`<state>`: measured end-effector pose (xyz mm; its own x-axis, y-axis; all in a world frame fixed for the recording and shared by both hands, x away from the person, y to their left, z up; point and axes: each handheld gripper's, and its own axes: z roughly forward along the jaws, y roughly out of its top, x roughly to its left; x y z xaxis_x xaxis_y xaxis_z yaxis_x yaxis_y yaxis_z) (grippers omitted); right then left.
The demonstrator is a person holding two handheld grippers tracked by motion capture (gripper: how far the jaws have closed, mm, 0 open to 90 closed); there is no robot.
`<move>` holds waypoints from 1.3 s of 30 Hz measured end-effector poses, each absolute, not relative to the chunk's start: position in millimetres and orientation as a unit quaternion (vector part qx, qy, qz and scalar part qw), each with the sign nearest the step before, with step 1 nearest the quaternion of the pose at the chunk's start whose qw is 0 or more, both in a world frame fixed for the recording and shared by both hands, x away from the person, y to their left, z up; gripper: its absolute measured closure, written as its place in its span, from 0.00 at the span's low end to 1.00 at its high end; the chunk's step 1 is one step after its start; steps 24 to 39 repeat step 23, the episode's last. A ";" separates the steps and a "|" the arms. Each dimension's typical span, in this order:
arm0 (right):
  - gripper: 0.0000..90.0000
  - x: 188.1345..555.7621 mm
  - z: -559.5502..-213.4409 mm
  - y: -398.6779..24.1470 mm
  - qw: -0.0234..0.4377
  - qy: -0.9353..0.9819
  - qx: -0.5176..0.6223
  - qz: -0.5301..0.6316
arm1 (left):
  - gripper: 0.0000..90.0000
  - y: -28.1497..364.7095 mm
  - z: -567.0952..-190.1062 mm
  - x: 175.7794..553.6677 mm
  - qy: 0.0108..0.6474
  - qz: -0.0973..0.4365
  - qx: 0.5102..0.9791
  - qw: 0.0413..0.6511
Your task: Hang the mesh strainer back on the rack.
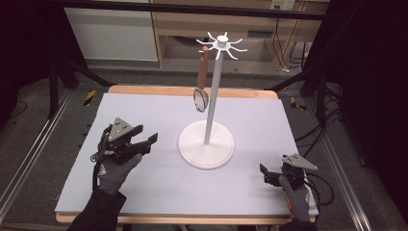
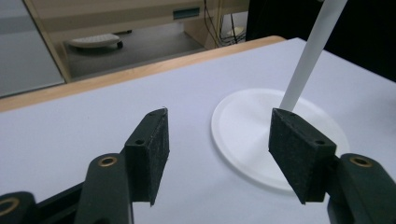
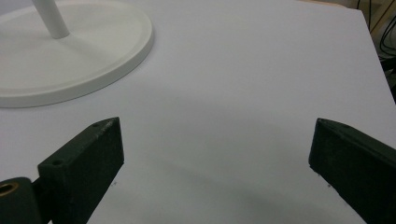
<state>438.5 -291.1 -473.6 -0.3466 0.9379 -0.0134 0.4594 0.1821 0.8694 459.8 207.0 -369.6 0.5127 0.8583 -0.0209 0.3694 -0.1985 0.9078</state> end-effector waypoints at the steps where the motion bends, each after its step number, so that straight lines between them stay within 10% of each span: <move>1: 0.04 438.5 -473.5 -291.1 0.292 0.711 0.492 0.410 | 0.41 212.8 -377.4 458.2 0.428 0.257 0.731 0.465; 39: 0.04 438.2 -477.8 -306.8 0.278 0.683 0.539 0.408 | 0.38 277.6 -446.7 447.4 0.504 0.277 0.714 0.400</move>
